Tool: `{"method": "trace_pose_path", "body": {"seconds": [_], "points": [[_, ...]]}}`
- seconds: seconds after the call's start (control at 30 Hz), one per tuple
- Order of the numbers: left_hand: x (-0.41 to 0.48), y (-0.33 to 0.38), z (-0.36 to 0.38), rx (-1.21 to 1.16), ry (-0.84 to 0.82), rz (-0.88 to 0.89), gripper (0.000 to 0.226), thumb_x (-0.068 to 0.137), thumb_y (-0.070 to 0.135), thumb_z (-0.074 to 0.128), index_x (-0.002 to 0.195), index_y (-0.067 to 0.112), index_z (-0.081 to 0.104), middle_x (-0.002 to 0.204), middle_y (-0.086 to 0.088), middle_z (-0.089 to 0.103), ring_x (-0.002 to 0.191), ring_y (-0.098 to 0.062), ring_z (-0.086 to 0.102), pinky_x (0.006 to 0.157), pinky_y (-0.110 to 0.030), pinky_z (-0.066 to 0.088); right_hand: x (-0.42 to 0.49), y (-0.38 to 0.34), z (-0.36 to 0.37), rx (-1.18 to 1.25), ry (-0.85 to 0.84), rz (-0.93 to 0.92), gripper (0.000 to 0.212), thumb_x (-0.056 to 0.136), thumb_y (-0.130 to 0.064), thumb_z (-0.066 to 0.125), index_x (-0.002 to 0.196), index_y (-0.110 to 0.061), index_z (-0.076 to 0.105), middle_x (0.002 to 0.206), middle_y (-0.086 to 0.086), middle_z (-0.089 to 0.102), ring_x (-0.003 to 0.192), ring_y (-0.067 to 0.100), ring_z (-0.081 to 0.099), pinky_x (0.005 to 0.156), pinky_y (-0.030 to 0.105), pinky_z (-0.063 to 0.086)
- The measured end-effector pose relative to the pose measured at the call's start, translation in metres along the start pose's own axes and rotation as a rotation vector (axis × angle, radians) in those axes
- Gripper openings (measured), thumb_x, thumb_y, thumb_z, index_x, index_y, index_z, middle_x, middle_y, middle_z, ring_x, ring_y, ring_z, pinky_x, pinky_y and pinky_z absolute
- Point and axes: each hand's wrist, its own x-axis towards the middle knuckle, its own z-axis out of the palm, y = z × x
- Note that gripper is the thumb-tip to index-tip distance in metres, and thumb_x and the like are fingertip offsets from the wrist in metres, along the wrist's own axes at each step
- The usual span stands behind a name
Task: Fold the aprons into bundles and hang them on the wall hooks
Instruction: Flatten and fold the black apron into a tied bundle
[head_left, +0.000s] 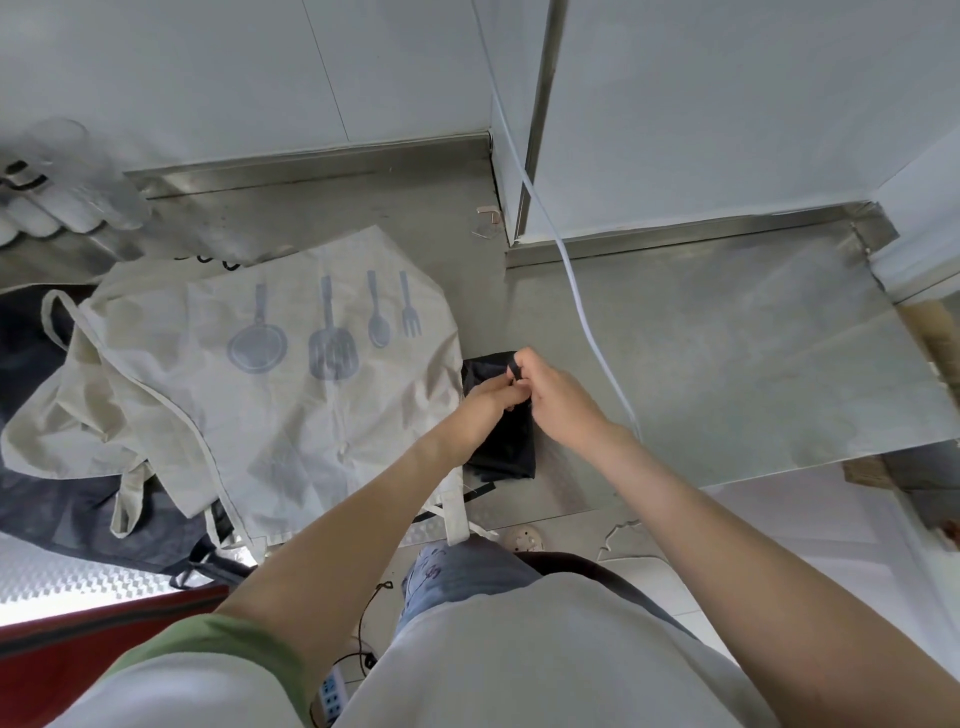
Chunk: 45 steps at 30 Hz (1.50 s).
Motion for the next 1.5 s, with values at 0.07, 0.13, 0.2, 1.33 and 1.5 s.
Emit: {"method": "trace_pose_path", "body": {"seconds": [0.07,0.13,0.2,1.33,1.5], "points": [[0.003,-0.004,0.002,0.049,0.085,0.031,0.027,0.102,0.029,0.043,0.077,0.021,0.051,0.075,0.008,0.048,0.07,-0.004,0.044,0.071,-0.018,0.035,0.001,-0.004,-0.003,-0.108,-0.033,-0.006,0.03,0.088,0.008,0.033,0.111,-0.009,0.041,0.076,-0.001,0.047,0.069,0.022,0.047,0.053,0.025,0.032],[0.007,-0.008,0.002,0.154,0.129,0.06,0.029,0.102,0.037,0.042,0.083,0.02,0.056,0.077,0.011,0.054,0.072,-0.002,0.049,0.072,-0.018,0.037,0.002,-0.004,-0.005,-0.164,-0.078,-0.017,0.027,0.09,0.008,0.033,0.113,-0.006,0.039,0.071,-0.01,0.037,0.063,0.016,0.04,0.049,0.021,0.024],[0.009,-0.012,0.001,0.258,0.123,0.069,0.033,0.103,0.038,0.04,0.089,0.014,0.058,0.078,0.007,0.055,0.076,-0.009,0.05,0.071,-0.021,0.038,0.002,-0.005,-0.008,-0.189,-0.116,-0.026,0.03,0.091,0.006,0.034,0.117,-0.007,0.037,0.083,-0.007,0.045,0.068,0.02,0.044,0.053,0.026,0.03],[0.025,-0.022,-0.008,-0.126,0.138,0.022,0.037,0.105,0.025,0.035,0.077,0.012,0.056,0.062,0.001,0.052,0.057,-0.008,0.045,0.064,-0.018,0.038,-0.001,0.002,0.019,0.281,0.105,0.101,0.024,0.097,0.003,0.038,0.12,-0.004,0.034,0.081,0.01,0.055,0.085,0.016,0.054,0.073,0.008,0.038],[0.024,-0.022,-0.014,-0.315,0.12,-0.018,0.035,0.106,0.02,0.034,0.081,0.01,0.057,0.052,0.003,0.051,0.056,-0.01,0.045,0.063,-0.019,0.039,-0.001,-0.003,0.015,0.441,-0.003,0.144,0.025,0.099,0.004,0.034,0.113,-0.016,0.027,0.077,0.002,0.054,0.103,-0.002,0.052,0.084,0.006,0.035]]}}
